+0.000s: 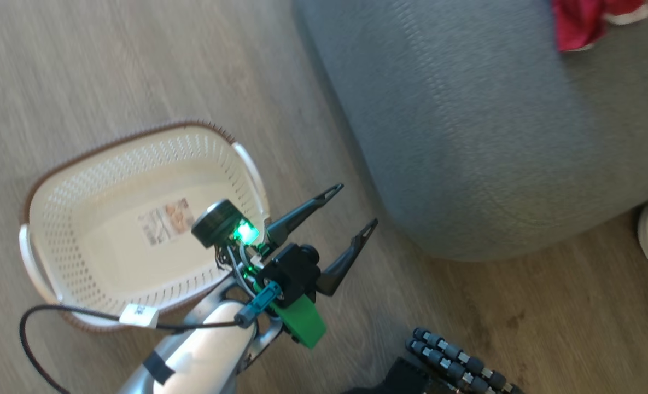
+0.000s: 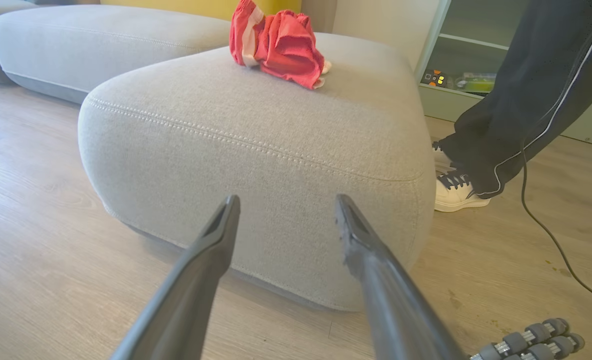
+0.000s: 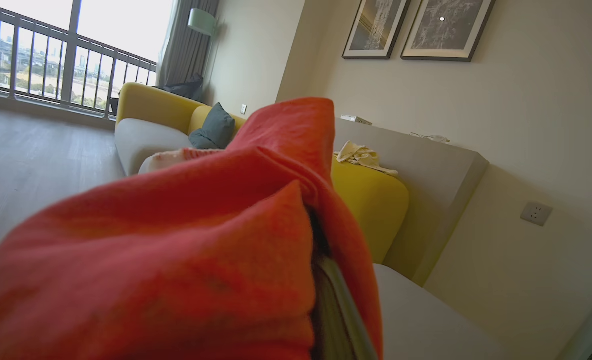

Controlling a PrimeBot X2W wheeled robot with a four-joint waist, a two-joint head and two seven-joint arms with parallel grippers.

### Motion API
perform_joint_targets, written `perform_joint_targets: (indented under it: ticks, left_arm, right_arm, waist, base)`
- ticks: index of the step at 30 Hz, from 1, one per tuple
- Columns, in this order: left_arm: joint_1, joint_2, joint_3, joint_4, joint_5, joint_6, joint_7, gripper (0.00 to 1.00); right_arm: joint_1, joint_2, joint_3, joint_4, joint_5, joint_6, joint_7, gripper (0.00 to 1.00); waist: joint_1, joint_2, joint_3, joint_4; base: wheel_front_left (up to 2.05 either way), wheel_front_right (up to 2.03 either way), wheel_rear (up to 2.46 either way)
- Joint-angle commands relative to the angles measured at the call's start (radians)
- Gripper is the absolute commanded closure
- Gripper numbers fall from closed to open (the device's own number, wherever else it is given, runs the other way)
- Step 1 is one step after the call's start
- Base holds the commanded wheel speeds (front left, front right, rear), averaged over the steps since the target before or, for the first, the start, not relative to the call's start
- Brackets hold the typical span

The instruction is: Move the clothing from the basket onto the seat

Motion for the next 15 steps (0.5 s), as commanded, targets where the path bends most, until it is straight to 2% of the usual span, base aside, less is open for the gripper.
perform_joint_targets:
  ticks: [1, 9, 15]
  left_arm:
    - [-0.037, 0.009, 0.008, -0.025, 0.002, -0.001, -0.01, 0.0]
    - [-0.082, 0.008, -0.001, -0.013, -0.003, -0.001, -0.01, 0.0]
    - [-0.094, -0.003, -0.006, -0.016, -0.002, -0.001, -0.01, 0.0]
  right_arm:
    - [-0.039, -0.057, -0.002, -0.002, 0.002, 0.0, -0.006, 1.0]
    - [-0.234, -0.157, 0.032, 0.169, -0.002, 0.0, -0.006, 1.0]
    - [-0.337, -0.199, -0.034, 0.317, -0.077, 0.0, -0.006, 1.0]
  waist:
    - [-0.0002, 0.0, 0.069, 0.053]
    - [-0.0002, 0.0, 0.166, 0.144]
    - [-0.0002, 0.0, 0.21, 0.201]
  base:
    - [0.0, 0.0, 0.0]
    - [0.0, 0.0, 0.0]
    - [0.0, 0.0, 0.0]
